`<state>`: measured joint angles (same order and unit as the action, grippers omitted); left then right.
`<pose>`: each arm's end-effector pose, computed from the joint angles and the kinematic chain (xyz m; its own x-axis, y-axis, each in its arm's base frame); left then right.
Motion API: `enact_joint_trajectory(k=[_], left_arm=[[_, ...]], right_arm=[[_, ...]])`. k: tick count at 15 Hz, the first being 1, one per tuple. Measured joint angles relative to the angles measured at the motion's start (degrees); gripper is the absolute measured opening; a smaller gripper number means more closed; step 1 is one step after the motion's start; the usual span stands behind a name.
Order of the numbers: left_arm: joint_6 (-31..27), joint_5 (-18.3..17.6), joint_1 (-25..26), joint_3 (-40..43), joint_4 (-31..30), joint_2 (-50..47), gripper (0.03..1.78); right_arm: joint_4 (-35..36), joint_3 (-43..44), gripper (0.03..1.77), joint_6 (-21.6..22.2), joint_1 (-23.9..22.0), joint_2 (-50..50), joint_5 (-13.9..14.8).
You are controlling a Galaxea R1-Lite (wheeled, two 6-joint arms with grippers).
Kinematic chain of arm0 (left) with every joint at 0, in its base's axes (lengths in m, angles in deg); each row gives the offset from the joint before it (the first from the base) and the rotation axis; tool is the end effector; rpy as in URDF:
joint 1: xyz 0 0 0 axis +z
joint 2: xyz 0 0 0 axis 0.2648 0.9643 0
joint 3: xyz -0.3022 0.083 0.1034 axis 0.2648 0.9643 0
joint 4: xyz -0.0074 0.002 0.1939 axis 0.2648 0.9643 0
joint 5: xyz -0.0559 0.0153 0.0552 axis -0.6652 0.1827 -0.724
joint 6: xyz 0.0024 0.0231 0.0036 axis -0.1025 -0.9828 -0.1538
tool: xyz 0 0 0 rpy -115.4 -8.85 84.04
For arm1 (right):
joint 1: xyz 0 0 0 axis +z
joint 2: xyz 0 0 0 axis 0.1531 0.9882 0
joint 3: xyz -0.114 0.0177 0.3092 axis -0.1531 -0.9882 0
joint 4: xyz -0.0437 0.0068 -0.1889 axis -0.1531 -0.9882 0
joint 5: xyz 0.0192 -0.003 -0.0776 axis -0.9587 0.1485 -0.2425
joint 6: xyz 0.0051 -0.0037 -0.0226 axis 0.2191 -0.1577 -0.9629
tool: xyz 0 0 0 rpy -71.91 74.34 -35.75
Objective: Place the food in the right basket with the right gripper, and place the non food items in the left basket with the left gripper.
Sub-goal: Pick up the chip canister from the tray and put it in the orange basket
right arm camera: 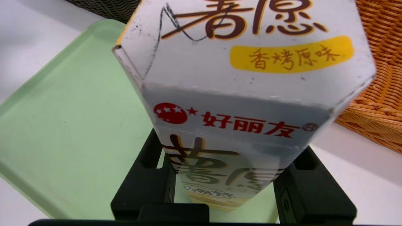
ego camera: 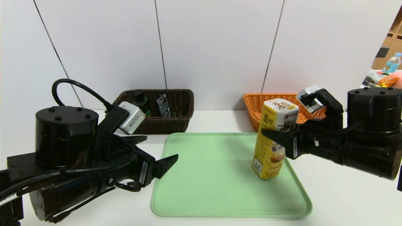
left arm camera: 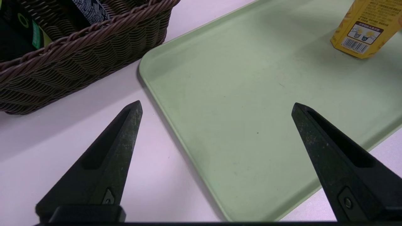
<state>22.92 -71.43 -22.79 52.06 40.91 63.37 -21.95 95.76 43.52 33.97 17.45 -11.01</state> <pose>0.1804 -0.1388 0.2149 0.7968 -0.4997 -0.3397 0.5356 0.8444 0.0140 0.2311 0.1104 0.2133 0.8210 0.4625 -0.3348 -0.4953 0.8686 -0.0147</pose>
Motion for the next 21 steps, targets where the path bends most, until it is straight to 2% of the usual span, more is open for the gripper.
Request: enact_joint_trajectory(k=[4,15,17,21], left_arm=[[-0.16,-0.02,0.0,-0.18,0.0,-0.02,1.69],[-0.02,0.04,0.15,-0.24,-0.09,-0.16,1.69],[-0.02,0.04,0.17,-0.22,-0.09,-0.16,1.69],[-0.02,0.06,0.2,-0.2,-0.09,-0.16,1.69]], right_arm=[[-0.04,0.61,0.82,0.23,0.0,-0.2,-0.17],[-0.1,9.46,0.82,-0.27,-0.17,-4.91,-0.52],[-0.1,11.3,0.82,-0.33,-1.51,-4.83,-0.22],[-0.04,16.65,0.82,-0.35,-8.11,-1.68,-0.2]])
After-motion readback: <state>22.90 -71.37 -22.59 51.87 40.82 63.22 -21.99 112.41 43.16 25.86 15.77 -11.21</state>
